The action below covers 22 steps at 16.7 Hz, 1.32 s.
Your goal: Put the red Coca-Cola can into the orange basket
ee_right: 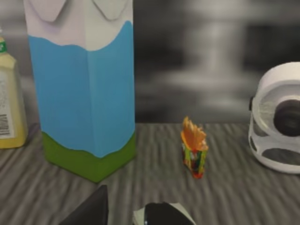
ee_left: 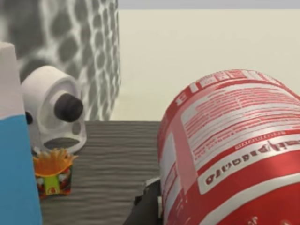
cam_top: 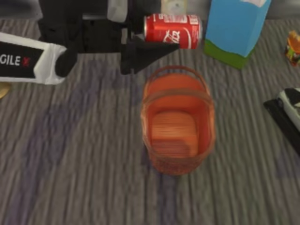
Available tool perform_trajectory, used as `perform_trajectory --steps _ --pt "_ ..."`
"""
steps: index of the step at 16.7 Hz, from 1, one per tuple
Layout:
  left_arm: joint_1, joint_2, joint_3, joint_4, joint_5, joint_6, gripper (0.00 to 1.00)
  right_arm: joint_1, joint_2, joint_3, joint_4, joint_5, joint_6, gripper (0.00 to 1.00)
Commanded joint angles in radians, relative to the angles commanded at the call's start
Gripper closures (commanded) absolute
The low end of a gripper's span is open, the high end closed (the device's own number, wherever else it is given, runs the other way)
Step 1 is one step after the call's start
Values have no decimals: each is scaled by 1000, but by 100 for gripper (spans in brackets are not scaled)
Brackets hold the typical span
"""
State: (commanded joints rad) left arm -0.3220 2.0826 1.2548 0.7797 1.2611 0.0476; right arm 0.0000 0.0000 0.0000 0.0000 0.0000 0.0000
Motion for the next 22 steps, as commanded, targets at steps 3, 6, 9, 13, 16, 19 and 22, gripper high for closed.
perform_trajectory --steps 3,6,9,13,16,19,22 --pt "8 92 -36 151 1 -1 100 0 0 0 0 0 0 0" --pt "14 168 -70 252 2 -5 100 0 0 0 0 0 0 0" --pt "15 181 -77 267 2 -7 100 0 0 0 0 0 0 0" --pt "15 181 -77 267 2 -7 85 0 0 0 0 0 0 0" --pt "15 181 -77 267 2 -7 62 0 0 0 0 0 0 0" --pt "15 181 -77 267 2 -7 40 0 0 0 0 0 0 0" --pt "15 181 -77 267 2 -7 17 0 0 0 0 0 0 0"
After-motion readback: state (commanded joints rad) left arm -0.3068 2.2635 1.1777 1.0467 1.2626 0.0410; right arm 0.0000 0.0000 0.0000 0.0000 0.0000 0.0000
